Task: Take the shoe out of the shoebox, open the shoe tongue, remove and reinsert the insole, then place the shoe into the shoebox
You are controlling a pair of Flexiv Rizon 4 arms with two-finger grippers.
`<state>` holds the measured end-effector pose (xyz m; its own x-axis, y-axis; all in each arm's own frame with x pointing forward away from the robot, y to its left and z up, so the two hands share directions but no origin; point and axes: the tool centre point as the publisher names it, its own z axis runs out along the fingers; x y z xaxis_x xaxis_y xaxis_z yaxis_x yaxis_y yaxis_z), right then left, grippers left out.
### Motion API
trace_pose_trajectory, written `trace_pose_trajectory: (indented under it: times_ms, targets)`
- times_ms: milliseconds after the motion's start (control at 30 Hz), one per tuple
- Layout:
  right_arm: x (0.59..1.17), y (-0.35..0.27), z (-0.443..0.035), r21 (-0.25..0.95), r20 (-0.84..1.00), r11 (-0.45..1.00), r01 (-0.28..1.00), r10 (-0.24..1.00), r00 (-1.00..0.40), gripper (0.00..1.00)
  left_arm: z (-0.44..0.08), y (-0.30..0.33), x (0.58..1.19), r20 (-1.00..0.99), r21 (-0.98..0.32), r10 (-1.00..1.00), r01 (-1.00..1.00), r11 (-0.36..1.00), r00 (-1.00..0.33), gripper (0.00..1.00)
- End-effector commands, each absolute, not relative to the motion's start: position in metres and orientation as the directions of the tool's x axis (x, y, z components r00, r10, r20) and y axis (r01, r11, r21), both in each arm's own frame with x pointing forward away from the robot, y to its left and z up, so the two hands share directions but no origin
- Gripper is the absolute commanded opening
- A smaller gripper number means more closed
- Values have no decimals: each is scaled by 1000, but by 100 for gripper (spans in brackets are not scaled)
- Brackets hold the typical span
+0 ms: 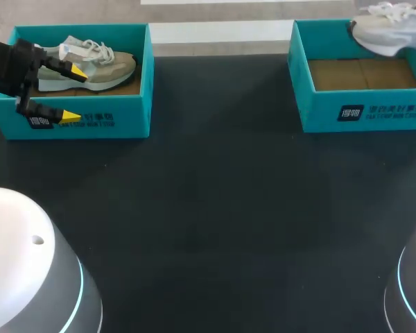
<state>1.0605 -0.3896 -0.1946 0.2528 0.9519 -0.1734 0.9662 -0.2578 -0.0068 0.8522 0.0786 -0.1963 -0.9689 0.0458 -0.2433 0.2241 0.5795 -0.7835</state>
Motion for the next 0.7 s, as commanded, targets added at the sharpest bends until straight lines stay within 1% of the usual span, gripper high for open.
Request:
trace_pose_trajectory:
  times_ms: [33,433,567,700]
  targets:
    - [1067,-393,-193,-27,-156,-335,942,932,327,0,-196,79,852,-242,-782,47,223,582,-969,100]
    - [1067,-393,-193,-27,-156,-335,942,932,327,0,-196,79,852,-242,-782,47,223,582,-969,100]
    - [1068,-384,-199,-2,-181,-310,951,935,305,0,-196,79,852,-242,-782,47,223,582,-969,100]
    - [1069,-376,-205,27,-177,-315,949,933,314,0,-196,79,852,-242,-782,47,223,582,-969,100]
